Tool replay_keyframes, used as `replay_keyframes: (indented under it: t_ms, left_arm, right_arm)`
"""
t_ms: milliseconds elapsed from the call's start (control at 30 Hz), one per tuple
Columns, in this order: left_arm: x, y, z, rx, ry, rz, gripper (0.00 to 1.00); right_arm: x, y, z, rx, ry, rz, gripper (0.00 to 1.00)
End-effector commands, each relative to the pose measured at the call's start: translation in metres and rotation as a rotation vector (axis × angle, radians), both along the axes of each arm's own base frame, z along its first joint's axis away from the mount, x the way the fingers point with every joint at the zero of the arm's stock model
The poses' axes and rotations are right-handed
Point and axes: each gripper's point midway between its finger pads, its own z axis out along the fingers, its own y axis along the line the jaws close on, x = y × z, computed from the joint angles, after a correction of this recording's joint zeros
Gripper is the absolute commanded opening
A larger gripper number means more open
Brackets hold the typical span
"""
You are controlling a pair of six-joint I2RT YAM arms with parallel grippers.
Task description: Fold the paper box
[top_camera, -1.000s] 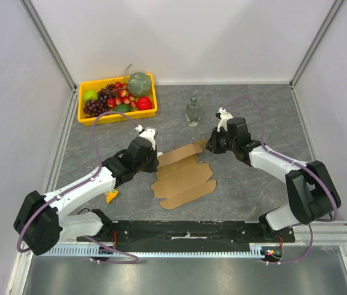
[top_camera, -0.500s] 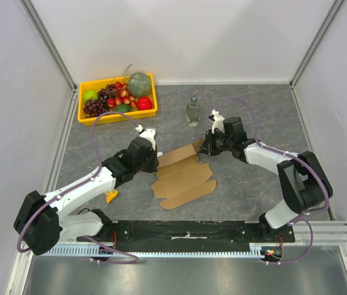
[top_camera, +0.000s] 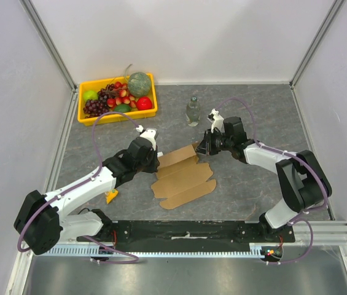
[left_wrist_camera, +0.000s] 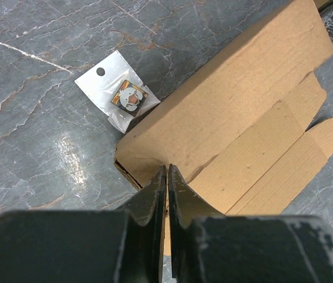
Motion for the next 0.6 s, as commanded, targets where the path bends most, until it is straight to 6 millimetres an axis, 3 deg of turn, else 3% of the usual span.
replay_keyframes:
  t_ms: [0, 333, 567]
  left_arm:
    - [-0.004, 0.006, -0.012, 0.014, 0.031, 0.027, 0.09]
    - [-0.005, 0.005, -0.013, 0.012, 0.033, 0.025, 0.09]
    - [-0.005, 0.007, -0.012, 0.016, 0.03, 0.029, 0.09]
  right_arm:
    - [0.007, -0.018, 0.009, -0.09, -0.071, -0.069, 0.23]
    - [0.019, -0.08, 0.059, -0.433, -0.234, -0.172, 0.43]
    - [0.022, -0.088, 0.059, -0.561, -0.256, -0.062, 0.57]
